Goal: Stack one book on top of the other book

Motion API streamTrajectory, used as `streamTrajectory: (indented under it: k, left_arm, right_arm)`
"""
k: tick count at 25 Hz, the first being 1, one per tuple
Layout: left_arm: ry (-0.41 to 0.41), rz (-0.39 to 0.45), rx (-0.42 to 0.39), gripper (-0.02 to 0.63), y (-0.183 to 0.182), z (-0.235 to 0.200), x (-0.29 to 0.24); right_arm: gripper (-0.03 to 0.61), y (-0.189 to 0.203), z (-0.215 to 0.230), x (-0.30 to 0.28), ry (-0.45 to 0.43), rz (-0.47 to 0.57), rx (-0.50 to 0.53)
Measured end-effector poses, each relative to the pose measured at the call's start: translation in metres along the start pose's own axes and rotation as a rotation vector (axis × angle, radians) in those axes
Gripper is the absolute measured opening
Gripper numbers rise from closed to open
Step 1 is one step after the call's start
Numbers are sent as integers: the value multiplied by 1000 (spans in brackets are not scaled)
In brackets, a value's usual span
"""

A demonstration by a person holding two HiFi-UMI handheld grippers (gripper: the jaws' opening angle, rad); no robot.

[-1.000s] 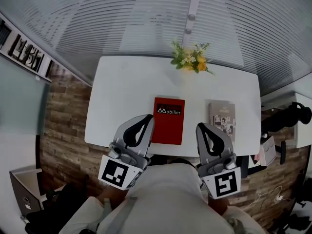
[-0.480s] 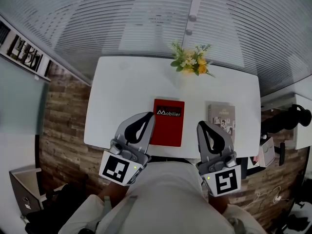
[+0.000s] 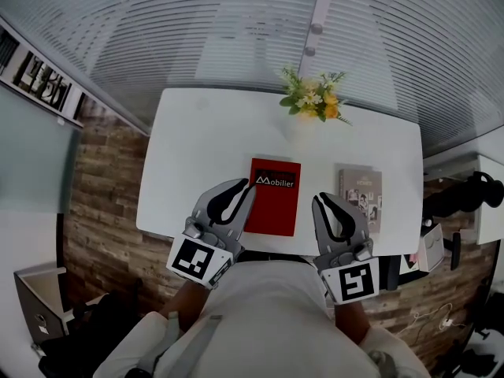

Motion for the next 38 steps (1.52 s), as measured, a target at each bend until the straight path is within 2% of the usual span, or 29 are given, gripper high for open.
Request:
streamTrajectory:
  k: [6, 12, 20, 31, 36, 38]
  left_arm:
    - [-14, -52, 39, 53, 33, -12, -1]
    - [-15, -122, 80, 77, 69, -22, -5]
    - [-28, -233, 127, 87, 129, -36, -9]
    - [-30, -367, 207, 142, 196, -48, -11]
    - [-40, -421, 275, 146, 230, -57, -11]
    - [-37, -453, 309, 168, 245, -60, -10]
  right_arm:
    - [46, 28, -3, -6, -3, -56, -9]
    - [64, 76, -7, -16, -21, -137, 40]
    - [83, 133, -14, -23, -35, -234, -44]
    - [123, 202, -22, -33, -53, -350, -134]
    - [138, 235, -22, -37, -43, -399, -211]
    - [152, 249, -23, -39, -46, -421, -241]
Point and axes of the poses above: the fingertips, and each gripper's own axes: x backward along the fingers, z to its right, y out of its underside, the point moved 4 cm from there along x, backward along the fingers, and after that the axes turned 4 degrees about x, right-handed, at the moved point
